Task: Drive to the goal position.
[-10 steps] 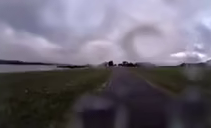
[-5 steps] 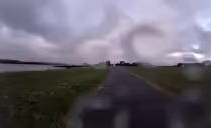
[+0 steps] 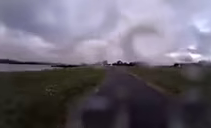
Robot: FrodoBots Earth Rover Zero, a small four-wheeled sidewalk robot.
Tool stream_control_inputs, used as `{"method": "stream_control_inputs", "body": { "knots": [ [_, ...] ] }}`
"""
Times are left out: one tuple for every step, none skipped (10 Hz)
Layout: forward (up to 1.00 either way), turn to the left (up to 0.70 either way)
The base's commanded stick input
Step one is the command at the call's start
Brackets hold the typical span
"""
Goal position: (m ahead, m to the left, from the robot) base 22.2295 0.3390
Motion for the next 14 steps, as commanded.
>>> {"method": "stream_control_inputs", "body": {
  "knots": [
    [0.70, -0.14],
    [0.70, -0.14],
    [0.70, -0.14],
    [0.70, -0.14],
    [0.70, -0.14],
    [0.70, -0.14],
    [0.70, -0.14],
    [0.70, -0.14],
    [0.70, -0.14],
    [0.70, -0.14],
    [0.70, -0.14],
    [0.70, -0.14],
    [0.70, -0.14],
    [0.70, -0.14]
  ]
}}
